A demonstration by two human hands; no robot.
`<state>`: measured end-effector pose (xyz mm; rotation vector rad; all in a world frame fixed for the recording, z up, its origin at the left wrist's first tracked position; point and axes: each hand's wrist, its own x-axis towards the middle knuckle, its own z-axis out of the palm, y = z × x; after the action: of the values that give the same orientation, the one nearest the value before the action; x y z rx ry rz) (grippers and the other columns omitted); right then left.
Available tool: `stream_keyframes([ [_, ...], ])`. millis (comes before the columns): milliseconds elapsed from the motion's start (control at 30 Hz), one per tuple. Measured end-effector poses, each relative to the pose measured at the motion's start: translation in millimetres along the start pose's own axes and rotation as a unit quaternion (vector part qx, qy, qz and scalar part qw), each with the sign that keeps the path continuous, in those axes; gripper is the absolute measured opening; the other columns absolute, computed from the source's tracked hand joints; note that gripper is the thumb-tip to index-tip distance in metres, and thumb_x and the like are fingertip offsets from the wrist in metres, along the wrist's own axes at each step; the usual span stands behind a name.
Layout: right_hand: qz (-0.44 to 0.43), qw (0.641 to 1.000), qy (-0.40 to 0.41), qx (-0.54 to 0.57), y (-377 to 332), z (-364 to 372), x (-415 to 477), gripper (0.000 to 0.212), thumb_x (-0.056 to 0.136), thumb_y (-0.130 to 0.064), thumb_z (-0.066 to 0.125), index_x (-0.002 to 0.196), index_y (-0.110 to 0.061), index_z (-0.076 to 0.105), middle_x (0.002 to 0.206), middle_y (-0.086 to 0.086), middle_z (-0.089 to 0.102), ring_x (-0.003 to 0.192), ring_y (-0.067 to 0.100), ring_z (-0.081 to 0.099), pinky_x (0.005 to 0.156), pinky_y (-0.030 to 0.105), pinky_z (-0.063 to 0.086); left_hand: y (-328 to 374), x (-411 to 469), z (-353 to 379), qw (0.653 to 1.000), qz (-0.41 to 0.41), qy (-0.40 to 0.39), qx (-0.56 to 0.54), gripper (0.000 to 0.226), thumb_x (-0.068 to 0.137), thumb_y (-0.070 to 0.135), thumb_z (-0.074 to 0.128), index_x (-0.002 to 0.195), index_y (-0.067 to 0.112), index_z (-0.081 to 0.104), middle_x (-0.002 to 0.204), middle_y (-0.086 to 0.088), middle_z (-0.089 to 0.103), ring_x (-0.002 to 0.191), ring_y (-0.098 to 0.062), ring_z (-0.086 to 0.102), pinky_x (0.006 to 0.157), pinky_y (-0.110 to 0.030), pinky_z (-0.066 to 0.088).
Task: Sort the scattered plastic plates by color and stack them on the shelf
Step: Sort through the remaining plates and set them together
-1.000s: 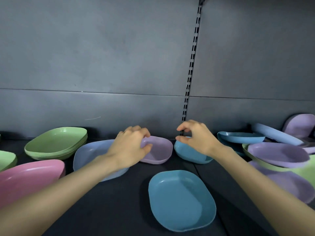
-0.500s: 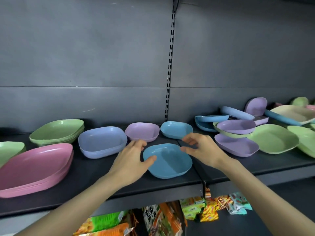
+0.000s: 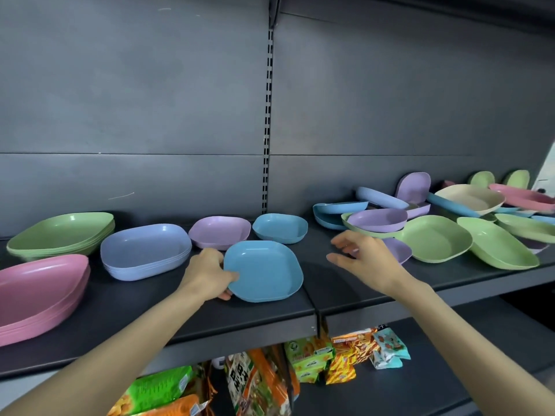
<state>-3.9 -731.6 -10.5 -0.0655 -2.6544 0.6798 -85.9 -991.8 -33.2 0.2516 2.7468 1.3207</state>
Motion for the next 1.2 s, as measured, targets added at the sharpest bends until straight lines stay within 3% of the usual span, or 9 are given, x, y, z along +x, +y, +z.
stream_keyframes([
  [133, 0.035, 0.999, 0.035, -0.005, 28.8, -26.0, 4.9, 0.033, 0.086, -0.033, 0.066, 0.112, -0.014, 0.062, 0.102, -0.001, 0.064, 0.098, 0.018, 0.06, 0.084, 0.024, 0.042, 26.5, 2.9, 13.9, 0.997, 0.057, 0.043, -0.036, 0.011, 0.089, 0.009, 0.057, 0.082, 0.015, 0.061, 0.079, 0.004, 0.065, 0.057, -0.018, 0.069, 0.061, -0.034, 0.059],
  [233, 0.04, 0.997, 0.072, 0.012, 51.2, -45.5, 15.0, 0.032, 0.085, -0.029, 0.067, 0.11, -0.01, 0.062, 0.104, -0.001, 0.064, 0.095, 0.015, 0.058, 0.079, 0.017, 0.037, 50.6, 9.1, 31.2, 0.993, 0.079, 0.072, -0.046, 0.008, 0.091, 0.011, 0.051, 0.094, 0.009, 0.058, 0.085, 0.0, 0.066, 0.056, -0.022, 0.069, 0.063, -0.039, 0.059],
  [400, 0.054, 0.99, 0.132, 0.003, 95.2, -76.9, 40.3, 0.035, 0.085, -0.024, 0.067, 0.115, -0.008, 0.059, 0.112, 0.007, 0.062, 0.1, 0.024, 0.058, 0.081, 0.029, 0.042, 87.3, 18.6, 69.1, 0.989, 0.083, 0.088, -0.081, 0.008, 0.094, 0.012, 0.044, 0.102, 0.01, 0.045, 0.082, 0.002, 0.059, 0.049, -0.021, 0.066, 0.048, -0.027, 0.052],
  [533, 0.113, 0.988, 0.1, -0.024, 131.4, -89.8, 63.8, 0.047, 0.085, -0.036, 0.065, 0.121, -0.008, 0.052, 0.118, 0.01, 0.057, 0.104, 0.027, 0.053, 0.08, 0.032, 0.04, 108.1, 29.3, 92.6, 0.984, 0.087, 0.104, -0.116, 0.005, 0.095, 0.011, 0.045, 0.099, 0.009, 0.043, 0.088, 0.0, 0.058, 0.049, -0.02, 0.065, 0.039, -0.023, 0.049],
  [733, 0.141, 0.99, 0.01, 0.025, 159.7, -85.7, 90.3, 0.058, 0.084, -0.041, 0.065, 0.124, -0.006, 0.043, 0.104, 0.004, 0.047, 0.092, 0.021, 0.044, 0.076, 0.03, 0.036, 122.1, 37.1, 118.3, 0.976, 0.077, 0.127, -0.162, 0.008, 0.093, 0.009, 0.047, 0.101, 0.008, 0.047, 0.088, -0.008, 0.061, 0.058, -0.025, 0.064, 0.042, -0.028, 0.054],
  [867, 0.172, 0.984, -0.007, 0.035, 171.2, -77.6, 110.2, 0.039, 0.077, -0.038, 0.07, 0.093, -0.012, 0.044, 0.08, 0.004, 0.056, 0.071, 0.024, 0.052, 0.061, 0.028, 0.04, 126.2, 42.0, 124.7, 0.971, 0.074, 0.148, -0.172, 0.006, 0.092, 0.007, 0.049, 0.098, 0.008, 0.048, 0.088, -0.008, 0.061, 0.054, -0.026, 0.064, 0.038, -0.027, 0.052],
  [967, 0.19, 0.98, -0.01, 0.053, 173.9, -75.9, 117.2, 0.019, 0.074, -0.014, 0.063, 0.08, -0.01, 0.045, 0.058, 0.007, 0.054, 0.047, 0.021, 0.045, 0.046, 0.026, 0.038, 127.9, 45.3, 127.1, 0.971, 0.071, 0.153, -0.167, 0.003, 0.092, 0.007, 0.049, 0.094, 0.007, 0.048, 0.083, -0.006, 0.062, 0.054, -0.029, 0.064, 0.043, -0.033, 0.055],
  [1067, 0.186, 0.979, 0.017, 0.081, 175.7, -79.4, 114.4, 0.007, 0.073, 0.003, 0.053, 0.07, -0.004, 0.052, 0.051, 0.011, 0.052, 0.041, 0.023, 0.042, 0.043, 0.025, 0.041, 128.7, 48.2, 127.8, 0.972, 0.068, 0.156, -0.159, 0.004, 0.092, 0.008, 0.049, 0.095, 0.008, 0.047, 0.086, -0.007, 0.062, 0.054, -0.028, 0.066, 0.045, -0.034, 0.056],
  [1200, 0.176, 0.976, 0.045, 0.123, 178.1, -85.6, 107.4, 0.008, 0.074, 0.004, 0.052, 0.071, 0.008, 0.058, 0.052, 0.015, 0.057, 0.04, 0.023, 0.048, 0.048, 0.025, 0.047, 128.6, 49.9, 124.9, 0.967, 0.068, 0.169, -0.178, 0.004, 0.092, 0.009, 0.05, 0.093, 0.011, 0.046, 0.098, -0.009, 0.061, 0.062, -0.028, 0.067, 0.043, -0.033, 0.055],
])
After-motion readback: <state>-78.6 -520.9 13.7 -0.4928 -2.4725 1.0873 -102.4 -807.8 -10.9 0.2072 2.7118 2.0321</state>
